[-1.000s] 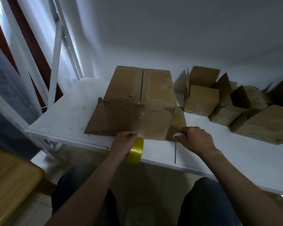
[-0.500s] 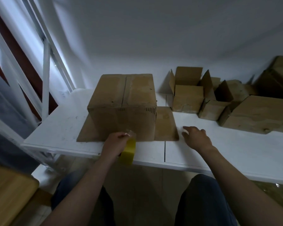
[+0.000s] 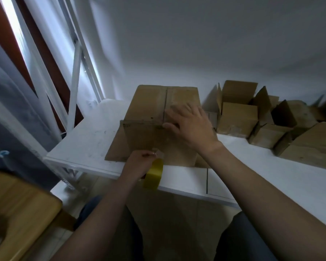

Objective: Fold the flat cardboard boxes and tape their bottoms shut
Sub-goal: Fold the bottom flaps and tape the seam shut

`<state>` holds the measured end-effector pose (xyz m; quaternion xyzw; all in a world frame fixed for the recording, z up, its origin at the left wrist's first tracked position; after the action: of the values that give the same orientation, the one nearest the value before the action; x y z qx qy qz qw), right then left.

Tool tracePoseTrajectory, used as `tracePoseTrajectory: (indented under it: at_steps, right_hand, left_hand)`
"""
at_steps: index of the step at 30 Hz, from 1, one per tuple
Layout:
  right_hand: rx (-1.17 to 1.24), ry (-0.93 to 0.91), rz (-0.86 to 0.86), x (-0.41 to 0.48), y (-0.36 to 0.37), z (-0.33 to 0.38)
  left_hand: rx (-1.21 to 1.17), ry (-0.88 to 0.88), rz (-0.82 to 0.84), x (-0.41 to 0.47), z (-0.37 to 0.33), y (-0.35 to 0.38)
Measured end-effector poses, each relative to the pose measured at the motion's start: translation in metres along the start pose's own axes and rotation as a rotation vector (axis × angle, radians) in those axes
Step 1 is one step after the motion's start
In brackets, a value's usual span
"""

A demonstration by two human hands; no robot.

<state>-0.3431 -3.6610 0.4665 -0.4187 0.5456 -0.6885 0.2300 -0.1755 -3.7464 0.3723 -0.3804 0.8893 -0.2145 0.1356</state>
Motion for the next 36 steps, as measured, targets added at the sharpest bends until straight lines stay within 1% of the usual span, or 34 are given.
tracePoseTrajectory:
  at_steps: [1, 3, 4, 8, 12, 15, 18, 20, 22, 26, 27, 28, 30, 32, 33, 35, 36]
  right_hand:
    - [-0.053, -0.034, 0.034, 0.005, 0.008, 0.01]
    - [-0.13, -0.043, 0.064, 0.012, 0.023, 0.019]
    - [-0.152, -0.025, 0.048, 0.013, 0.027, 0.019]
    - [-0.162, 0.01, -0.172, -0.002, 0.034, 0.02]
    - [-0.159, 0.081, -0.202, -0.018, 0.052, 0.027]
    - [-0.181, 0.073, -0.234, -0.021, 0.059, 0.027]
    - [-0.164, 0.065, -0.221, -0.021, 0.059, 0.027]
    - [-0.13, 0.062, -0.209, -0.021, 0.054, 0.027]
    - [-0.041, 0.033, -0.213, -0.024, 0.045, 0.027]
    - [0.273, -0.118, -0.269, -0.049, 0.017, 0.031]
    - [0.322, -0.123, -0.238, -0.058, 0.012, 0.034]
    - [0.357, -0.094, -0.164, -0.064, 0.013, 0.037]
    - [0.439, 0.042, 0.042, -0.075, 0.016, 0.043]
    - [0.614, 0.189, 0.228, -0.084, 0.021, 0.045]
    - [0.723, 0.241, 0.286, -0.086, 0.021, 0.046]
    - [0.892, 0.285, 0.313, -0.087, 0.015, 0.046]
    - [0.918, 0.281, 0.299, -0.087, 0.011, 0.046]
  left_hand:
    - [-0.004, -0.003, 0.006, 0.001, 0.003, -0.002]
    - [-0.02, -0.012, 0.014, 0.003, 0.008, -0.005]
    - [-0.027, -0.014, 0.018, 0.003, 0.011, -0.007]
    - [-0.056, -0.024, 0.028, 0.007, 0.021, -0.011]
    - [-0.084, -0.053, 0.038, 0.008, 0.027, -0.013]
    - [-0.105, -0.053, 0.03, 0.005, 0.027, -0.016]
    - [-0.146, -0.049, 0.037, -0.001, 0.025, -0.021]
    - [-0.203, -0.056, 0.045, -0.005, 0.023, -0.022]
    - [-0.269, -0.081, 0.061, -0.01, 0.018, -0.023]
    - [-0.397, -0.118, 0.056, -0.02, 0.007, -0.027]
    - [-0.42, -0.121, 0.047, -0.023, 0.003, -0.028]
    - [-0.448, -0.13, 0.032, -0.023, 0.0, -0.029]
    - [-0.509, -0.12, 0.007, -0.027, -0.009, -0.03]
    - [-0.591, -0.105, -0.001, -0.032, -0.02, -0.03]
    - [-0.622, -0.1, 0.001, -0.035, -0.026, -0.03]
    - [-0.666, -0.079, 0.01, -0.041, -0.038, -0.033]
    - [-0.677, -0.065, 0.004, -0.045, -0.044, -0.035]
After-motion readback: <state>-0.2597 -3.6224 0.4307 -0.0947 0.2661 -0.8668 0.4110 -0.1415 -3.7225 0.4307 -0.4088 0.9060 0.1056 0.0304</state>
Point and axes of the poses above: each hand's wrist, its own x-axis towards the middle knuckle, its own y-axis out of the palm, z = x × y, the point moved 5 cm from there along x, towards the middle knuckle, and after that the axes turned 14 degrees about y, right-handed, at the moved point
